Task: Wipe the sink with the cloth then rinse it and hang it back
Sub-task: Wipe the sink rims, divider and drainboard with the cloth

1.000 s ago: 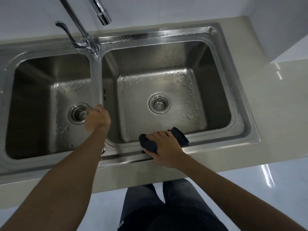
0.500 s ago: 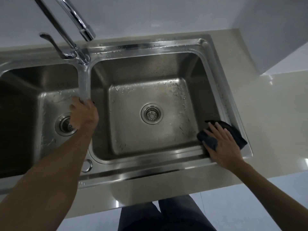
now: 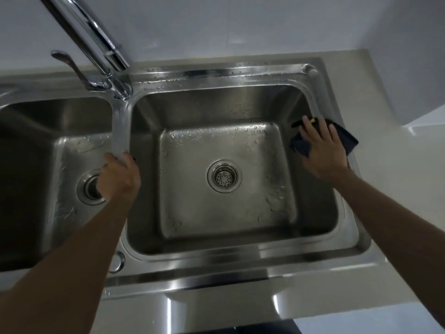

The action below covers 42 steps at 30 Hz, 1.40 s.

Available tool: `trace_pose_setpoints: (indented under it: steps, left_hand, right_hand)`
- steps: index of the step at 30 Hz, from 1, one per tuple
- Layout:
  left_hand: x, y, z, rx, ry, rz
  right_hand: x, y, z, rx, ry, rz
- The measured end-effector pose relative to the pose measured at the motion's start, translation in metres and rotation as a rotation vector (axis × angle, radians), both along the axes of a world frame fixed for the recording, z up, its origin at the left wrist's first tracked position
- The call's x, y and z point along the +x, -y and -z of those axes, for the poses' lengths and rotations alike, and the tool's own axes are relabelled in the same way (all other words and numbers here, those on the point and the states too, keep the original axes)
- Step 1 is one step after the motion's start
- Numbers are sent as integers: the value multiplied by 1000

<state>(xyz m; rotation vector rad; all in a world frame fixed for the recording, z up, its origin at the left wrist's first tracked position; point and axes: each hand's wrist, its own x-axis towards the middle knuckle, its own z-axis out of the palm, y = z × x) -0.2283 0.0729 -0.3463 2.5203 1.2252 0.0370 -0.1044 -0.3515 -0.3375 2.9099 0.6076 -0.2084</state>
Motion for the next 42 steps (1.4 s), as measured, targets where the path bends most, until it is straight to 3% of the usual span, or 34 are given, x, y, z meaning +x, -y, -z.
trace_pose_setpoints:
  steps: [4,12,20,25,28,31,34,37,42]
  left_hand:
    - [0,2,-2,51,-31,12]
    - [3,2,2,101,-55,45]
    - [2,3,3,40,73,-20]
    - [0,-5,10,76,13,27]
    - [3,-5,14,78,52,4]
    - [1,-9,22,138,-3,62]
    - [-1,-11,22,160,-46,87]
    - [0,-12,25,139,-35,80]
    - [1,-11,25,100,17,35]
  right_hand:
    - [42,-18,2,15,15,114]
    - [-17,15,4,-7,115,85]
    - [77,-25,2,-1,132,184]
    - [119,-69,10,209,169,485]
    - [125,-120,9,442,162,816]
    - [122,-179,4,688,143,943]
    - [104,-237,9,811,120,849]
    - [87,-277,17,770,84,645]
    - [77,-289,31,503,115,-52]
